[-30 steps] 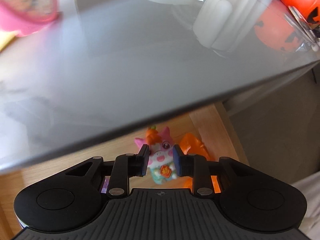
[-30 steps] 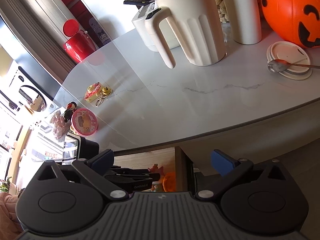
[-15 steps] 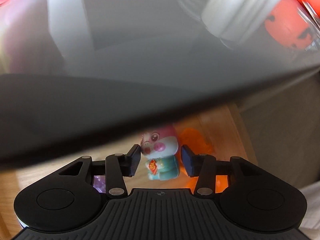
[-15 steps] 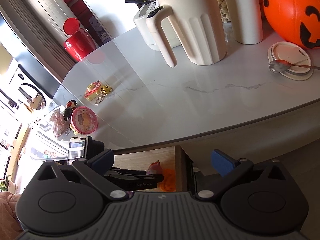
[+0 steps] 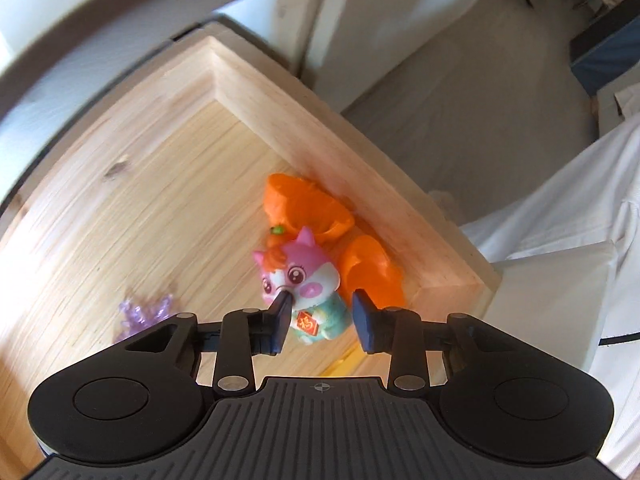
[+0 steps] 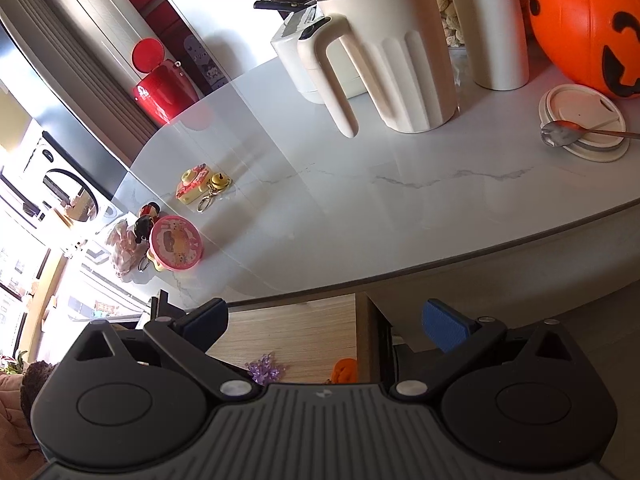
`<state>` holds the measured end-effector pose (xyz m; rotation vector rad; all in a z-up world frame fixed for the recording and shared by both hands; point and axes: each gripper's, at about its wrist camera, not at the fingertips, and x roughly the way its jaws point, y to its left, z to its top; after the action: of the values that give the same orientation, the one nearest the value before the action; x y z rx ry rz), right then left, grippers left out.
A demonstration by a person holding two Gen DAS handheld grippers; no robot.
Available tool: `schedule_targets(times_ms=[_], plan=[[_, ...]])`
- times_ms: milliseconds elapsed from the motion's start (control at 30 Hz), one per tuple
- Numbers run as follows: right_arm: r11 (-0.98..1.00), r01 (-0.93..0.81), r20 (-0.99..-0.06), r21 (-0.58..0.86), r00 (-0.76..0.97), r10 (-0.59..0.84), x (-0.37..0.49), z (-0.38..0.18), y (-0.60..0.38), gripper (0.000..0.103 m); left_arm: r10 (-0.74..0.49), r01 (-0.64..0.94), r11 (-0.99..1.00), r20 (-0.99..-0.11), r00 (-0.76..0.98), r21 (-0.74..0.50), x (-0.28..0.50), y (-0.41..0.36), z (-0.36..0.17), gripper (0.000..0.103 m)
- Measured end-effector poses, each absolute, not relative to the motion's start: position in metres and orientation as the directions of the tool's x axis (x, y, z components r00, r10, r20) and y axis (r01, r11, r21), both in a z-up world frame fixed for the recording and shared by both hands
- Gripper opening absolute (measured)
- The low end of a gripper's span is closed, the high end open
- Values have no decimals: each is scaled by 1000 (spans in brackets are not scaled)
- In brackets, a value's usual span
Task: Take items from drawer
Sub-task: 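Reach into the drawer and grasp the pink cat figure with the left gripper, then lift the cat figure out with the left gripper while the right gripper grasps an orange egg-shell half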
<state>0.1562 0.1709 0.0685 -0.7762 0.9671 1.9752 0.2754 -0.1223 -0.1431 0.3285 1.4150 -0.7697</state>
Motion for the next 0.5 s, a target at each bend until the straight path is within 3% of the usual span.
schedule_targets(times_ms=[67,300,367,500], plan=[[-394,-849,-778,352,-499,381,157,68,171,103,-271,680,697,-961,-45,-228,306,-127,-141,46],[-387,-854,-781,347,-492,386,155,68,171,103,-249,586,778,-968,-40,-225,324,-121,-151,44],[-387,-856,-782,342,-488,388,155,67,170,103,-250,558,799,-968,-32,-225,328,-116,-152,40],[-375,-863,-784,338,-478,396,157,67,170,103,-171,546,826,-985,6,-140,333,-112,-160,40]])
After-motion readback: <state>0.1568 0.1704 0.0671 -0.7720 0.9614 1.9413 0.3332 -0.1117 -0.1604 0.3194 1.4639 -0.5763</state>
